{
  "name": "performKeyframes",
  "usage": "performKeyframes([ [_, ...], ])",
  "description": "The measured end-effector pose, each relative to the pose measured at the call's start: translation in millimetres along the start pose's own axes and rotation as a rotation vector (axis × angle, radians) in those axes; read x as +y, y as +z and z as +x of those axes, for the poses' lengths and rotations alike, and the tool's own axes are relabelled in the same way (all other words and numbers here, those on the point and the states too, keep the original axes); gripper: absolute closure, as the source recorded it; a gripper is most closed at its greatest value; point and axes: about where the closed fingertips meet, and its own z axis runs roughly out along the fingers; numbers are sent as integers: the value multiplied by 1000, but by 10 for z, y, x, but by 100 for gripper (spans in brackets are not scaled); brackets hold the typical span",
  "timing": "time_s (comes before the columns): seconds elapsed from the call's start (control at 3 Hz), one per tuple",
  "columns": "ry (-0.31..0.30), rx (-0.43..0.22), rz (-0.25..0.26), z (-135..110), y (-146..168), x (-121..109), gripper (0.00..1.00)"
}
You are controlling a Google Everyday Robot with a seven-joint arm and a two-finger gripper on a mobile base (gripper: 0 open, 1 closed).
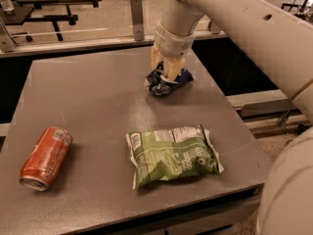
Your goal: Move blue chip bag near coke can
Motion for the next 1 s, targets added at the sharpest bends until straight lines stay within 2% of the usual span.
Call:
performKeyframes([
  [0.33, -22, -85, 7, -443, -189, -21, 100],
  [0.67, -30, -205, 6, -1057, -383, 5, 100],
  [1.0, -13, -301, -3, -1556, -493, 78, 100],
])
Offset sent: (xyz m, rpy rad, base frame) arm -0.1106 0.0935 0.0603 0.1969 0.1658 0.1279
